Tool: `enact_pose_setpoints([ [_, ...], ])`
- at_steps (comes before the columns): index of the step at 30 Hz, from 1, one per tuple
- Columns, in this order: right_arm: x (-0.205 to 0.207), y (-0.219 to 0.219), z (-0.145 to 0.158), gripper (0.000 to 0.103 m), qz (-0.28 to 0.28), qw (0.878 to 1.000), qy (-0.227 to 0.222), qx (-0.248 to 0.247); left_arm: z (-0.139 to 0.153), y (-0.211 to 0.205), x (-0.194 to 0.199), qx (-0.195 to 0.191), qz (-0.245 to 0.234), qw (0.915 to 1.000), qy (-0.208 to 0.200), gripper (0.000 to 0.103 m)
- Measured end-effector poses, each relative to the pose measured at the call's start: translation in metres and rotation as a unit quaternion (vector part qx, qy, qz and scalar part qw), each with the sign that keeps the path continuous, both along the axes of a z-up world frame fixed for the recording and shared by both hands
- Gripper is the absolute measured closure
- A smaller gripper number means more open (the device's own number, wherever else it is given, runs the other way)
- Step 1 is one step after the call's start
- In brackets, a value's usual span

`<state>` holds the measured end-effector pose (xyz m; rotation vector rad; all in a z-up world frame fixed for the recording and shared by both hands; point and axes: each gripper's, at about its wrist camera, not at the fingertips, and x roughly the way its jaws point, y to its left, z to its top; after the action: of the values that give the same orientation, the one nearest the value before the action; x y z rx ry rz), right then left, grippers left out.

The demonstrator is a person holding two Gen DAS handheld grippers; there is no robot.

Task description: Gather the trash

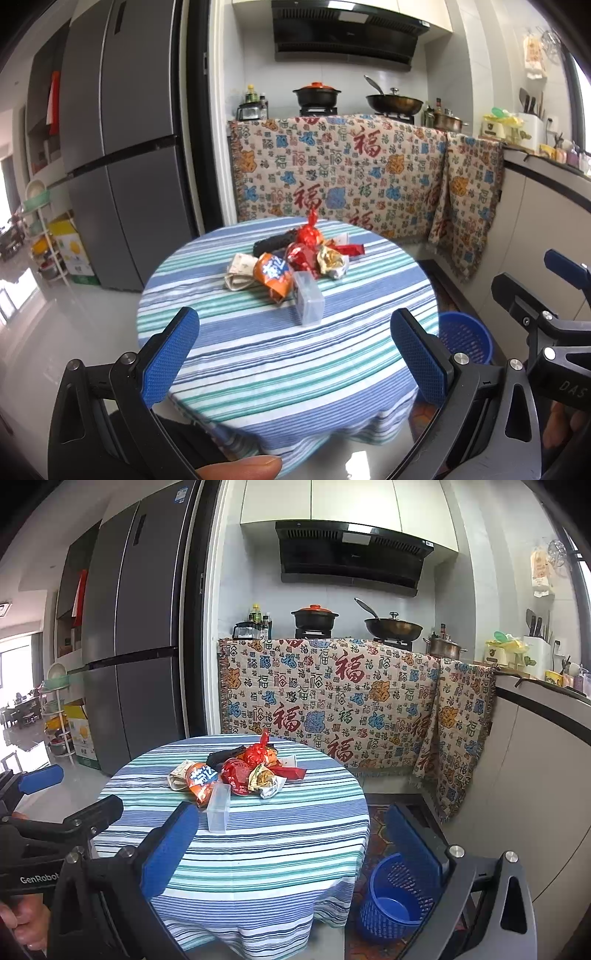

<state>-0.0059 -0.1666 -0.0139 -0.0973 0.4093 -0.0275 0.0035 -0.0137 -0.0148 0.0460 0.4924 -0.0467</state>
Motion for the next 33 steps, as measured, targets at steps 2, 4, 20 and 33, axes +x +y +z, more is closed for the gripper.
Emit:
enact_pose_setpoints([
  [2, -0.0008, -0.0001, -0.0005, 0.000, 0.000, 1.000, 0.000, -0.001, -0.0005, -0.0013, -0.0016, 0.000, 0.000, 1.0000, 0.000, 0.000],
  [4, -0.0014, 0.0002, 0.0007, 0.000, -0.002, 1.000, -0.001, -0.001, -0.0011, -0.0023, -0.0019, 0.001, 0.000, 1.0000, 0.000, 0.000],
  [20, -0.0034, -0.0033, 0.0027, 0.000, -0.001, 1.000, -0.007, -0.005, 0.0020, -0.0036, -0.0025, 0.000, -0.003, 1.0000, 0.005, 0.000],
  [33, -0.0014, -0.0048, 0.0040, 0.000, -0.003, 1.000, -0.006, -0.006, 0.0025, -0.0040, -0.0021, 0.000, -0.003, 1.0000, 0.007, 0.000],
])
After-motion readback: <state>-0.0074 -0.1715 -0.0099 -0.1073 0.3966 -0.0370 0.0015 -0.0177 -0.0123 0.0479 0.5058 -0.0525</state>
